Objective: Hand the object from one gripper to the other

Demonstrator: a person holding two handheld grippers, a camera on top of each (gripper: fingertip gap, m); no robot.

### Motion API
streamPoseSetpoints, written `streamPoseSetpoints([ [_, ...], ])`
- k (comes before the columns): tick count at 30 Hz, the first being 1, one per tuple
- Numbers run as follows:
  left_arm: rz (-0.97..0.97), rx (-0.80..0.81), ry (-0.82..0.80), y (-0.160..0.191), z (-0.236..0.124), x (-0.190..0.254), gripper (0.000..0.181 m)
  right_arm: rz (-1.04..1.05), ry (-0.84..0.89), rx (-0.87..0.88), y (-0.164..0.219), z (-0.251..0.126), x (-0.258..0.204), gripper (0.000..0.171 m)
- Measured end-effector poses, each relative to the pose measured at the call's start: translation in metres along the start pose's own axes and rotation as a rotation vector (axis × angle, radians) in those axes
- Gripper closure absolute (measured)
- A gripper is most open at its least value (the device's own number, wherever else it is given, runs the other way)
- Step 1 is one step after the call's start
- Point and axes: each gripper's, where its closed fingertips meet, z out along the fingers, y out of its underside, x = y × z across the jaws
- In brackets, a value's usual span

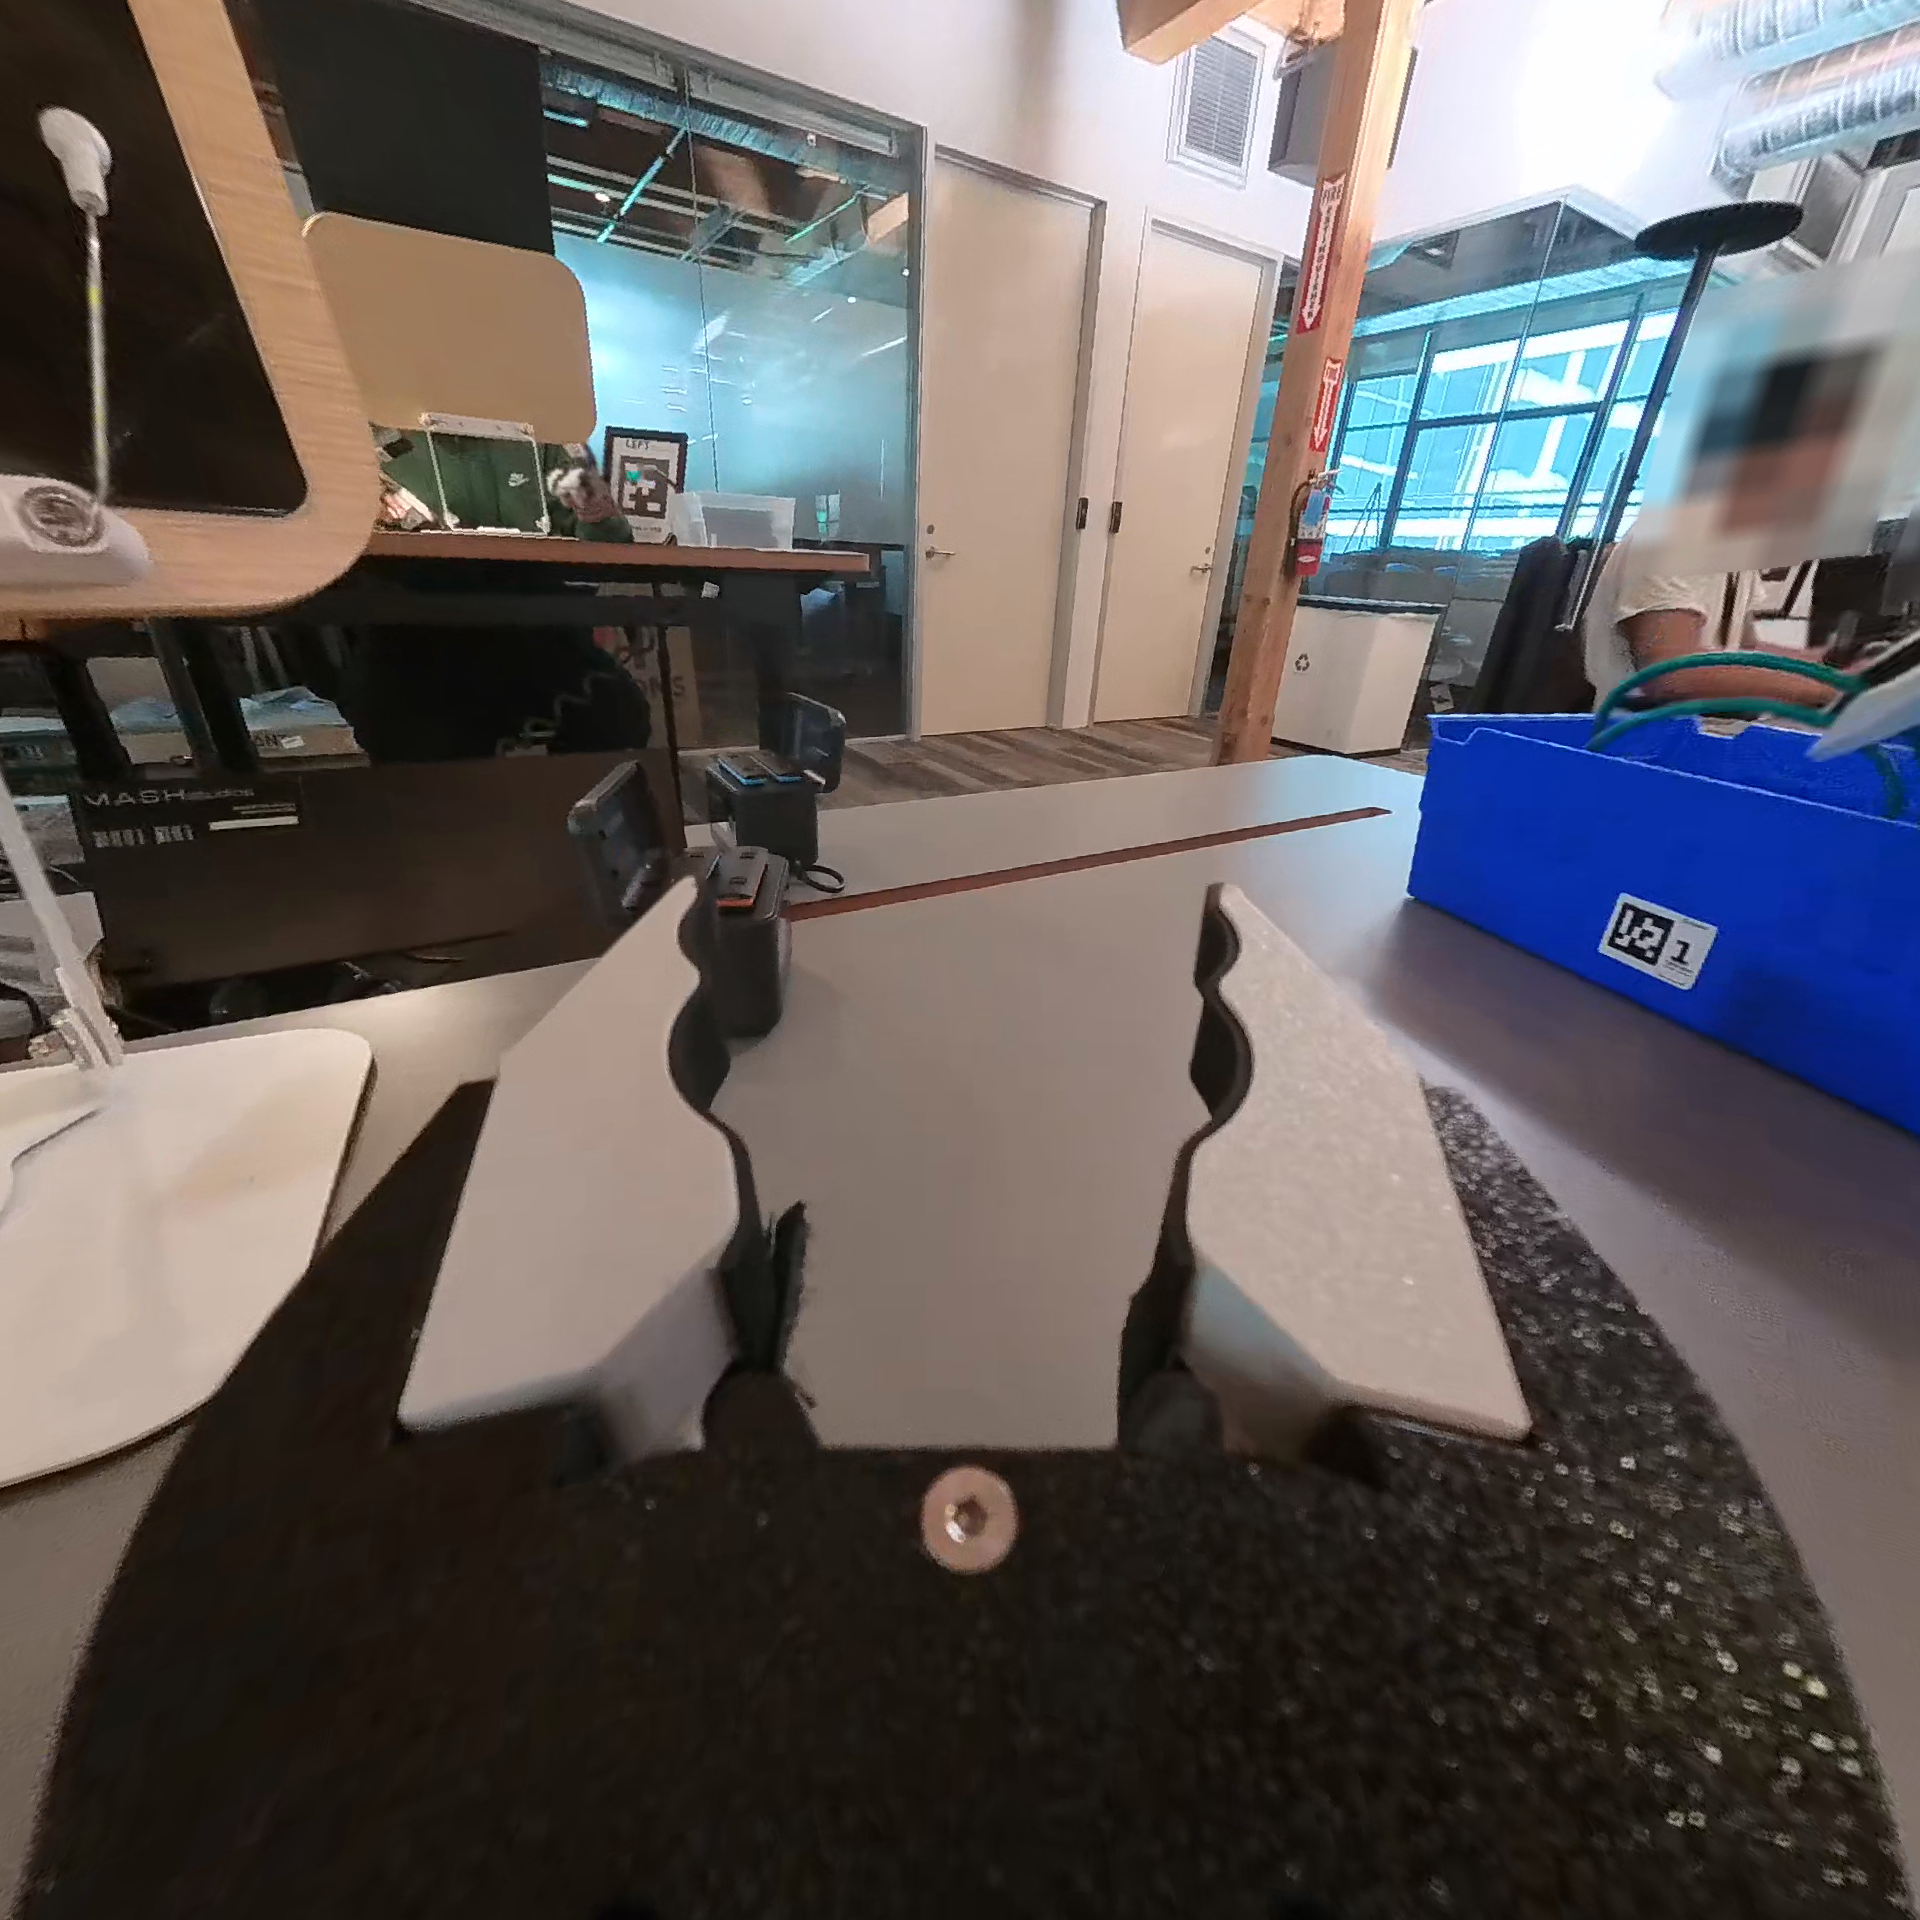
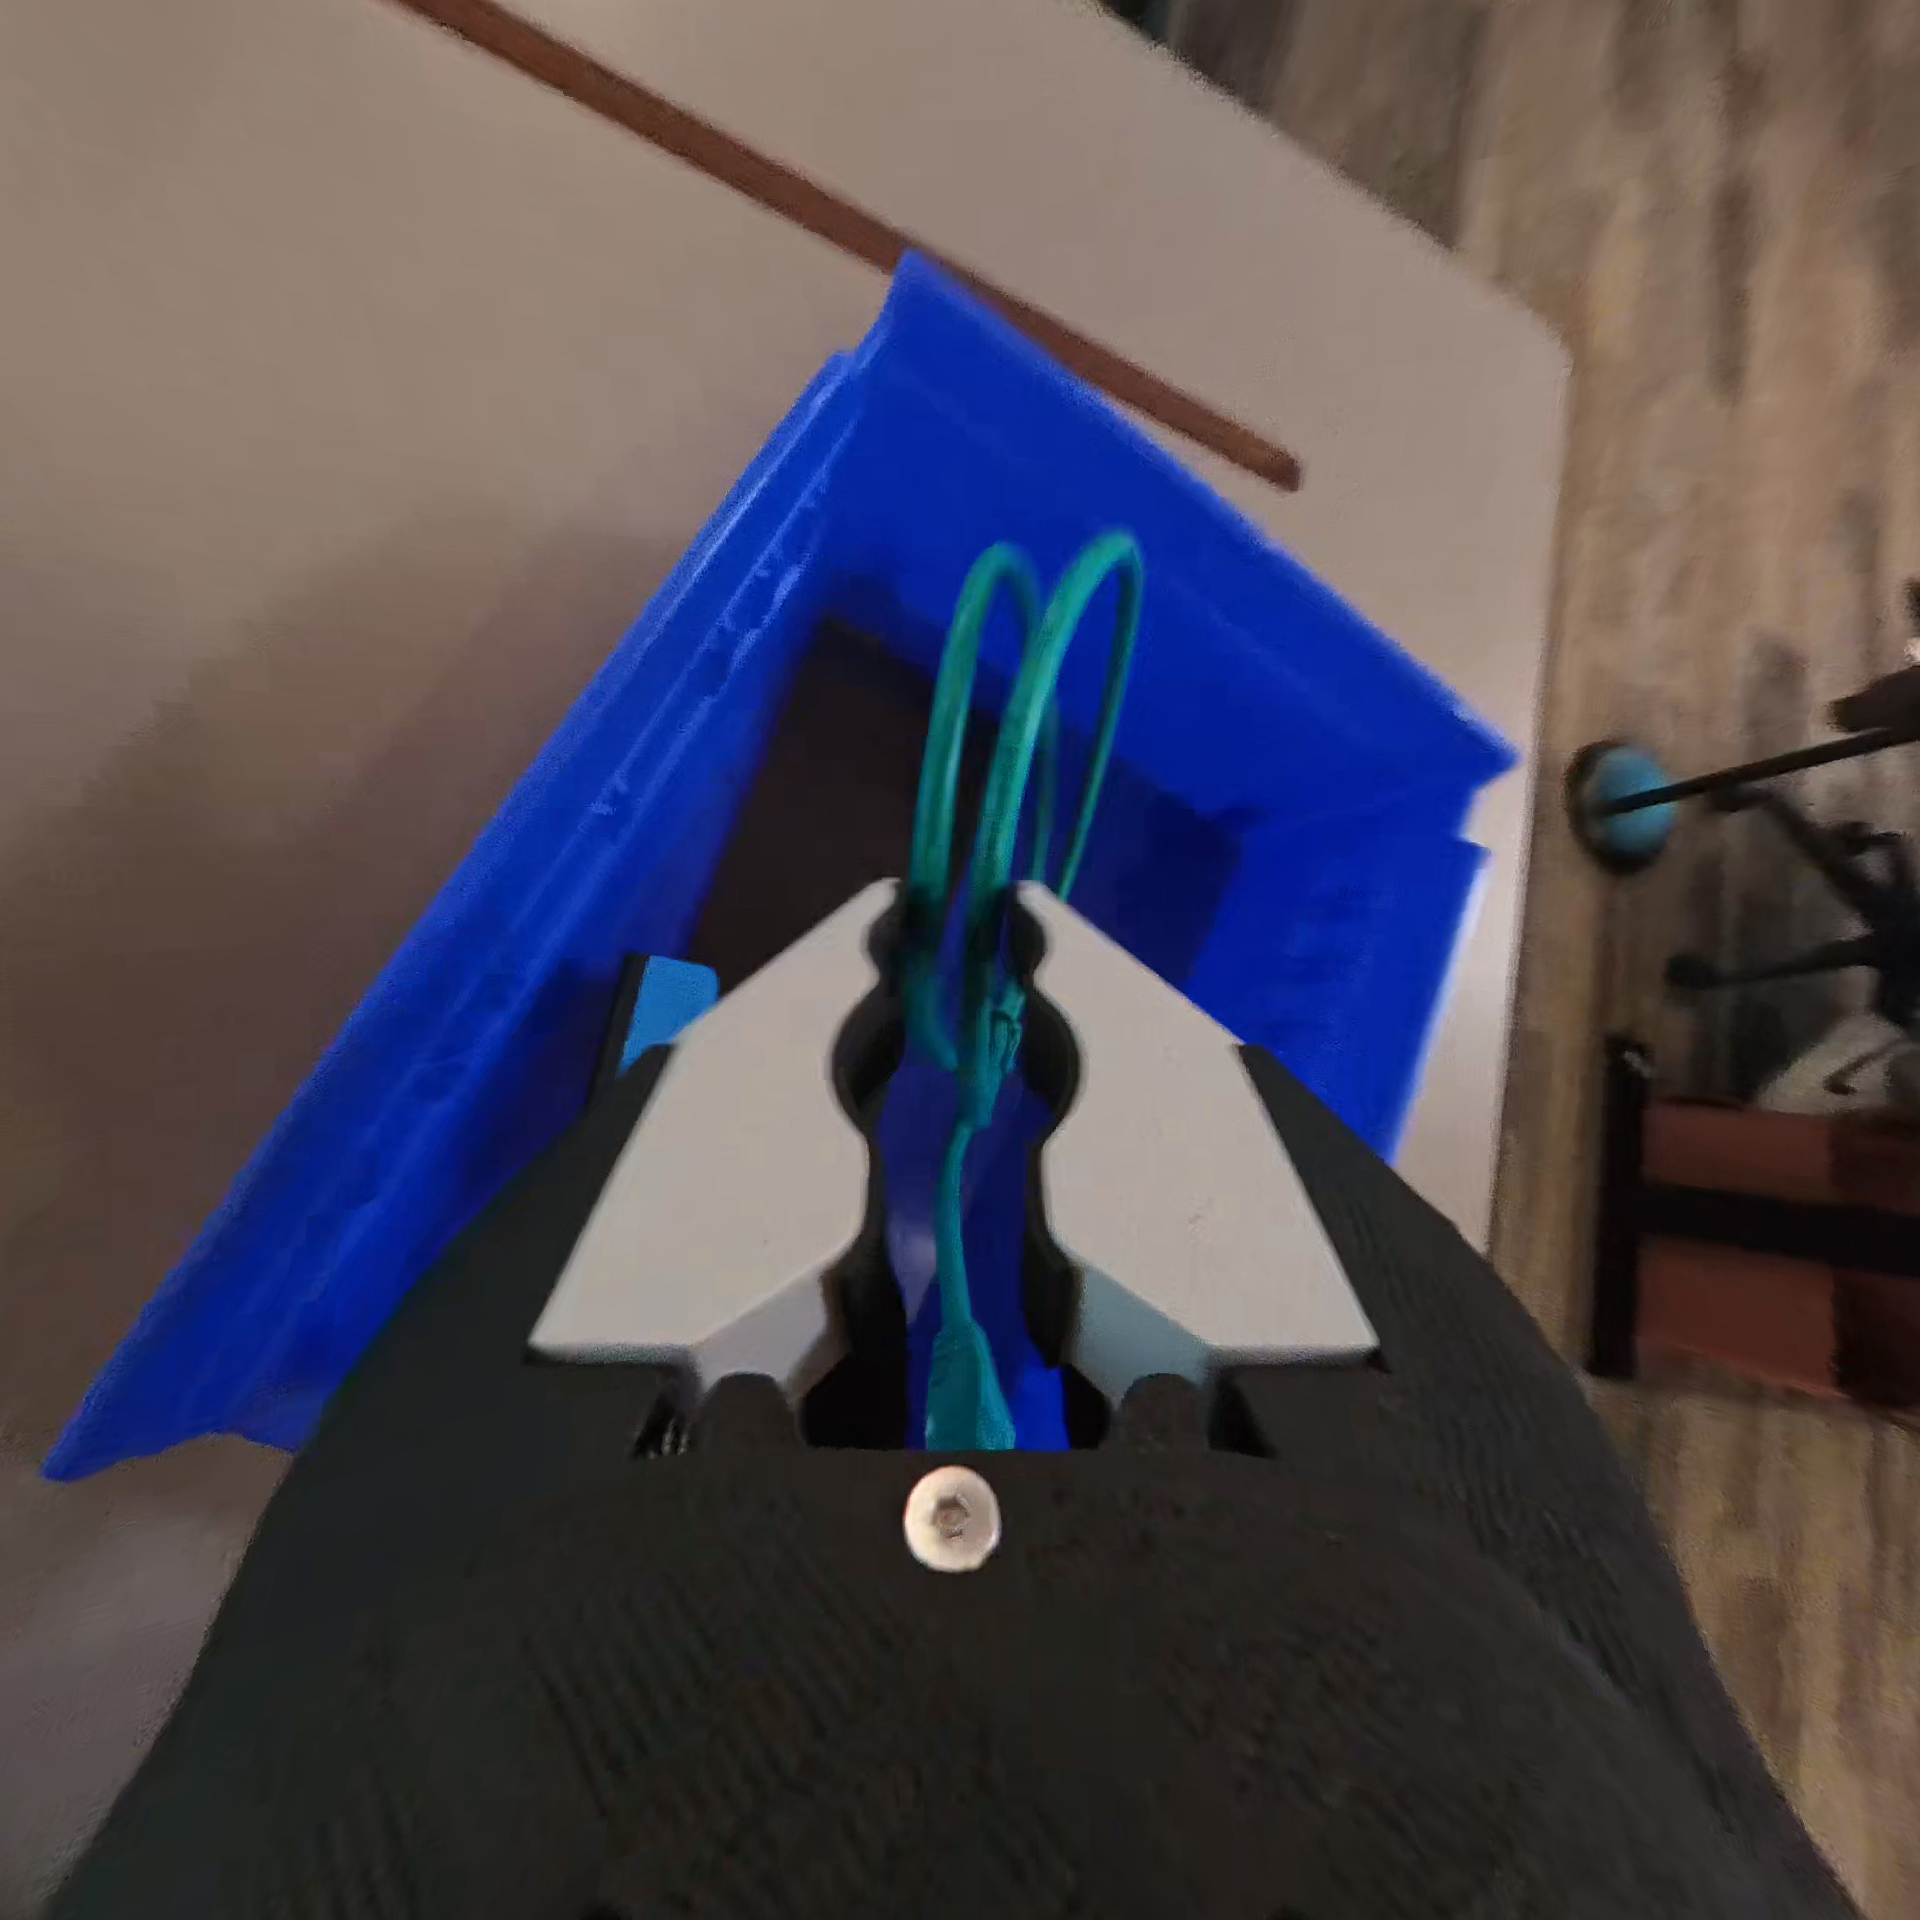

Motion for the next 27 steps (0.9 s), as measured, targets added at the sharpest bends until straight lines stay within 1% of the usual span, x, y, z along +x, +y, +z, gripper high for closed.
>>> streamPoseSetpoints([
  [2, 0.005, -0.020, 0.002, 0.003, 0.002, 0.001, 0.089, 0.002, -0.021, 0.000, -0.004, 0.002, -0.008, 0.122],
  [3, 0.009, -0.026, 0.003, 0.004, 0.002, 0.002, 0.088, -0.003, 0.003, 0.029, -0.011, -0.002, -0.007, 0.117],
  [8, 0.029, -0.053, -0.018, 0.008, 0.003, 0.000, 0.087, -0.029, 0.115, 0.226, -0.053, -0.039, -0.011, 0.111],
  [11, 0.051, -0.088, -0.067, 0.013, 0.004, -0.005, 0.088, -0.062, 0.143, 0.469, -0.099, -0.072, -0.031, 0.112],
  [12, 0.059, -0.099, -0.080, 0.014, 0.004, -0.006, 0.089, -0.077, 0.112, 0.567, -0.116, -0.084, -0.046, 0.112],
  [14, 0.077, -0.121, -0.102, 0.017, 0.004, -0.008, 0.090, -0.132, -0.008, 0.746, -0.145, -0.104, -0.089, 0.112],
  [16, 0.095, -0.137, -0.113, 0.019, 0.004, -0.009, 0.091, -0.197, -0.140, 0.866, -0.162, -0.116, -0.135, 0.113],
  [18, 0.111, -0.145, -0.115, 0.020, 0.005, -0.008, 0.092, -0.273, -0.252, 0.964, -0.173, -0.121, -0.178, 0.117],
  [20, 0.121, -0.151, -0.117, 0.021, 0.005, -0.007, 0.092, -0.332, -0.316, 1.016, -0.178, -0.112, -0.213, 0.122],
  [22, 0.124, -0.154, -0.115, 0.021, 0.005, -0.007, 0.092, -0.343, -0.366, 1.002, -0.179, -0.092, -0.240, 0.121],
  [25, 0.119, -0.156, -0.113, 0.022, 0.006, -0.007, 0.093, -0.270, -0.445, 1.004, -0.178, -0.060, -0.267, 0.121],
  [27, 0.115, -0.158, -0.112, 0.022, 0.006, -0.007, 0.092, -0.216, -0.439, 0.995, -0.175, -0.032, -0.274, 0.120],
])
